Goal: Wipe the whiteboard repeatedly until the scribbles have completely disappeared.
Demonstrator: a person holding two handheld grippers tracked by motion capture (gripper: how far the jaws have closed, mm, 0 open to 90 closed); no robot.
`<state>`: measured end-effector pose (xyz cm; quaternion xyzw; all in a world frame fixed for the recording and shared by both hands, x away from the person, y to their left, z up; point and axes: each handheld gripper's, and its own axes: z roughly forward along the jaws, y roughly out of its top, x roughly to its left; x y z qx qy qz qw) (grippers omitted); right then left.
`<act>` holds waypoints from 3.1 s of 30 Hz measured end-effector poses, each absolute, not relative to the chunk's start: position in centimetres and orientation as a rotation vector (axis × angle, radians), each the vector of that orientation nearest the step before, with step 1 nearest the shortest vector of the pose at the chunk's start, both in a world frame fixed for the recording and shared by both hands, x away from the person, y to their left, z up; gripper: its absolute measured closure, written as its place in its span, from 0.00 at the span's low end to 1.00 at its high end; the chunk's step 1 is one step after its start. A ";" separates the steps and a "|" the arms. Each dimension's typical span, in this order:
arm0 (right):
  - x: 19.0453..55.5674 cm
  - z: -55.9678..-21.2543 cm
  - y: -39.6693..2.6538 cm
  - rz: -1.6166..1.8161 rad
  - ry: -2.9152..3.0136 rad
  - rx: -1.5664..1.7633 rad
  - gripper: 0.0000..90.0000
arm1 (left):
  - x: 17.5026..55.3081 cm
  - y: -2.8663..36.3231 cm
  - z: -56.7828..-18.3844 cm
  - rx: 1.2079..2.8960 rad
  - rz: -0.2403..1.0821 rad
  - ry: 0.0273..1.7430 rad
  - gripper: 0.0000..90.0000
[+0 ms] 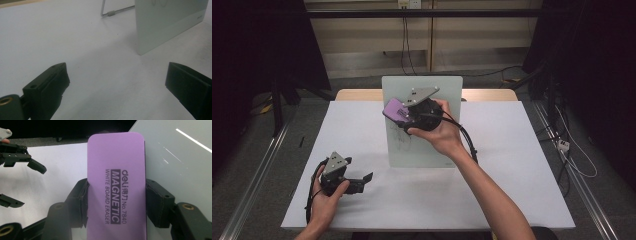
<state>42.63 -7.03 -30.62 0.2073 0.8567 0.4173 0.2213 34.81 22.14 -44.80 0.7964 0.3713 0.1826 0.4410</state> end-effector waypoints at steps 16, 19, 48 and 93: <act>41.7 -34.1 -5.1 1.087 2.475 0.512 0.46 | 34.8 22.2 -44.8 1.976 0.457 0.924 0.05; 41.5 -34.6 -5.0 1.080 2.491 0.507 0.46 | 34.8 22.2 -44.8 1.974 0.455 0.924 0.05; 41.7 -31.9 -9.0 1.189 2.342 0.620 0.46 | 34.8 22.2 -44.8 1.972 0.452 0.928 0.05; 41.4 -34.6 -7.5 1.166 2.465 0.604 0.46 | 34.8 22.1 -44.8 1.981 0.449 0.922 0.05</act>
